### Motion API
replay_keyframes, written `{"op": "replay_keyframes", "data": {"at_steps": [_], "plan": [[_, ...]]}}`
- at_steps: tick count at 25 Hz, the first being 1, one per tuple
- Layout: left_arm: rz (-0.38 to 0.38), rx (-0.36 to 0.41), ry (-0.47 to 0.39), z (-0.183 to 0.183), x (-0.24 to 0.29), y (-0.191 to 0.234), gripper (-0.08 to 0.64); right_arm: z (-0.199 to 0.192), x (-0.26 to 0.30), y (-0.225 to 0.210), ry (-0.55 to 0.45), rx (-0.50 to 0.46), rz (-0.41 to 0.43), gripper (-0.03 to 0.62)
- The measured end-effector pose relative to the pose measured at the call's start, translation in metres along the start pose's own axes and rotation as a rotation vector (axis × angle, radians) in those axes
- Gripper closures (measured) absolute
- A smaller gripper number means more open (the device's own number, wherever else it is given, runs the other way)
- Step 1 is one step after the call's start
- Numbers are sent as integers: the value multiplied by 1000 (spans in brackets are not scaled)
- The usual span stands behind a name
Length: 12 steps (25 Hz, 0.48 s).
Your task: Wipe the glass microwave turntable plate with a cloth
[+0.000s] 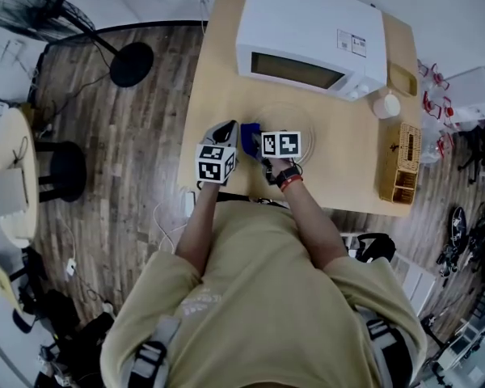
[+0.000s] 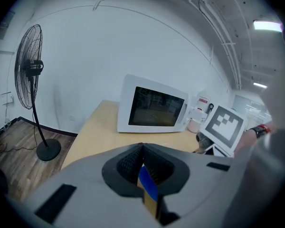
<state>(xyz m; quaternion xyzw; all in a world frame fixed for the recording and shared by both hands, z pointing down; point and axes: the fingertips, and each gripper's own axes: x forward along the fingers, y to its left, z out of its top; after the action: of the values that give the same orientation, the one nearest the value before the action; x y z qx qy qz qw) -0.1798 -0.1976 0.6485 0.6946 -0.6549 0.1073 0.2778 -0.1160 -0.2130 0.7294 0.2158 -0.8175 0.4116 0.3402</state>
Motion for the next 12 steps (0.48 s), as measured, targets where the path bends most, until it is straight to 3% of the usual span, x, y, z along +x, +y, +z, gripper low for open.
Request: {"op": "replay_keyframes", "data": {"at_steps": [5,12], "plan": [[11,-4,12,-5,0,5,541,-10,13,-17,33,-93,-85,522],[3,6,16,-1,6,2,541,-10,14,-17,42,-122,-105,522]]}}
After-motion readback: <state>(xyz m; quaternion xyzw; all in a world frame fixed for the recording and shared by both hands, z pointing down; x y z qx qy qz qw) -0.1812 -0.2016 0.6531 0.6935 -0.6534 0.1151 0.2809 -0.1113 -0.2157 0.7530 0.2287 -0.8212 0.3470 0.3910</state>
